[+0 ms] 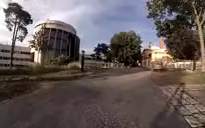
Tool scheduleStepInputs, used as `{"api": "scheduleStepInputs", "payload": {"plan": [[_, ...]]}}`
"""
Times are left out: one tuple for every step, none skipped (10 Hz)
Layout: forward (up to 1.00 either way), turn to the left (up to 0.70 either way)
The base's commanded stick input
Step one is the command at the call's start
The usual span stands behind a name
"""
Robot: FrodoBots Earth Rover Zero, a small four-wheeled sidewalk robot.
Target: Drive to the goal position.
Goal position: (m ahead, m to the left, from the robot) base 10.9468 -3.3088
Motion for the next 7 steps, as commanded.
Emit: {"api": "scheduleStepInputs", "payload": {"plan": [[0.45, 0.00], [0.45, 0.00], [0.45, 0.00], [0.45, 0.00], [0.45, 0.00], [0.45, 0.00], [0.45, 0.00]]}}
